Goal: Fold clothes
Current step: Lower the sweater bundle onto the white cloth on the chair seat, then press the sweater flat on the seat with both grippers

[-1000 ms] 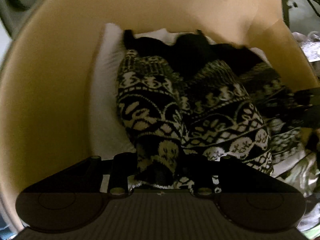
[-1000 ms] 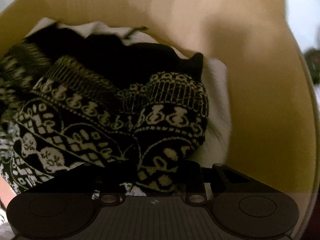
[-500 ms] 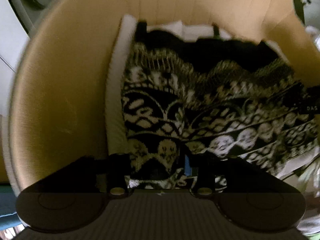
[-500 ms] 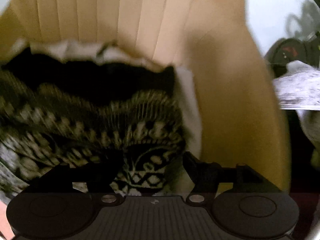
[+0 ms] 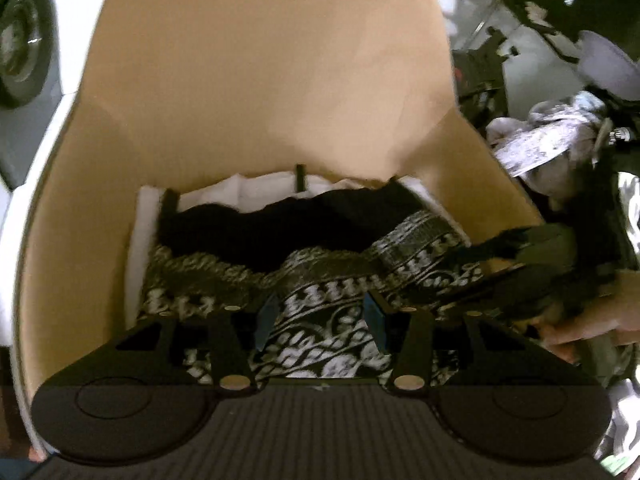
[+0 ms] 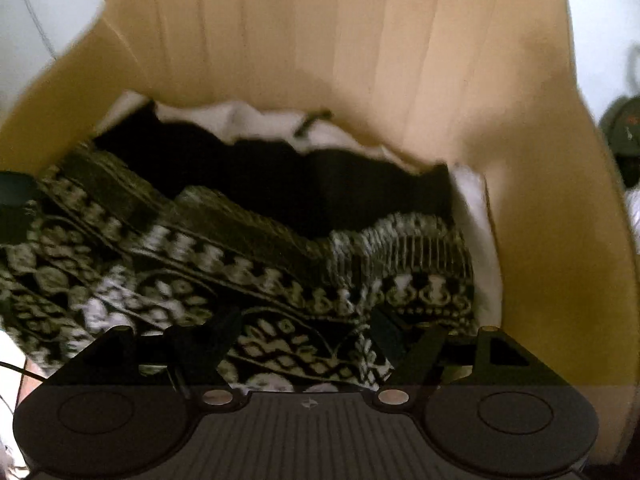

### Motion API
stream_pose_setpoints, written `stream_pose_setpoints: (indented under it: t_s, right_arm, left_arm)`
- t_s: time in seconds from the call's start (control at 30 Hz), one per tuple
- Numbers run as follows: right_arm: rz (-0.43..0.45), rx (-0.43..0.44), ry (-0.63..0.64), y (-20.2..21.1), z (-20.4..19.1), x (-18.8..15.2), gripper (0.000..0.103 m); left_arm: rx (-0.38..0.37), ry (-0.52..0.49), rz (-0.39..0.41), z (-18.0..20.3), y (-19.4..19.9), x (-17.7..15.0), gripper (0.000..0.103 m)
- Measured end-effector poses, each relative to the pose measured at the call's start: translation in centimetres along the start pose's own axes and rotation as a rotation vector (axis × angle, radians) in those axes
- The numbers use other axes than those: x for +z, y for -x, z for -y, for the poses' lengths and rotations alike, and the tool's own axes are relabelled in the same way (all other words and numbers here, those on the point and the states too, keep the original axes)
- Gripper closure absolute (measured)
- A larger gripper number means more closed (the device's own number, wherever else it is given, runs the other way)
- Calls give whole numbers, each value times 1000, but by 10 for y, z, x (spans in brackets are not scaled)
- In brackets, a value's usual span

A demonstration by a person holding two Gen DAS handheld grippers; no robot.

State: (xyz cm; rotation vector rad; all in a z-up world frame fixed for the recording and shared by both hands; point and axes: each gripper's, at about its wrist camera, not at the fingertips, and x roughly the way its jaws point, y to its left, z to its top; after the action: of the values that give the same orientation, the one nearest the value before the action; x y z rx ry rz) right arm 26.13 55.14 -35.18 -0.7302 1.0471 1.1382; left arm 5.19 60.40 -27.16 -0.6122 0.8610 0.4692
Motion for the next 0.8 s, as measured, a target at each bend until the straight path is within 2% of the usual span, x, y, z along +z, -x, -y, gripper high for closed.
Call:
stream_pose_setpoints:
  t_s: [0.1,0.13,0.23,0.27,0.3,0.4,0.5,0.53,0.57,0.63,0.67,0.73,0.8]
  right_arm:
    - [-40,-50,21,-18,9,-3,35]
    - [-54,-69,51,-22,11,-5,40]
    - [-75,-96,116,-31,13,-9,41]
    - [-79,-102,122,-33,11,-10,41]
    - [-82,-109,128,-36,9,-10,40]
    - [-86,-128,133,-39,4,-11,36]
    - [-70,-129,90,-30,-1,-10,33]
    - [-60,-123,69,-23,-2,-10,30]
    - [-50,-116,48,-17,-4,-10,20]
    - [-21,-102,-24,-1,-4,-13,10]
    - [-17,-92,-65,5,-3,-15,9]
    - [-29,-76,-140,11,-2,-21,9]
    - [-51,-74,-187,6,-1,-29,8]
  left_arm:
    - [-22,3,-61,-6,-23,-4,52]
    - [-11,3,-77,-10,-30,-6,52]
    - [49,3,-118,-26,-48,-12,53]
    - [68,3,-131,-31,-54,-14,60]
    - [88,3,-144,-36,-60,-17,62]
    - [148,2,-185,-52,-79,-23,62]
    - [161,0,-207,-51,-86,-24,60]
    - [160,14,-213,-50,-86,-26,56]
    - [158,27,-220,-49,-86,-28,48]
    - [155,54,-233,-47,-86,-31,38]
    - [154,68,-240,-46,-87,-33,31]
    - [151,95,-253,-44,-87,-37,26]
    - [148,122,-267,-42,-87,-40,24]
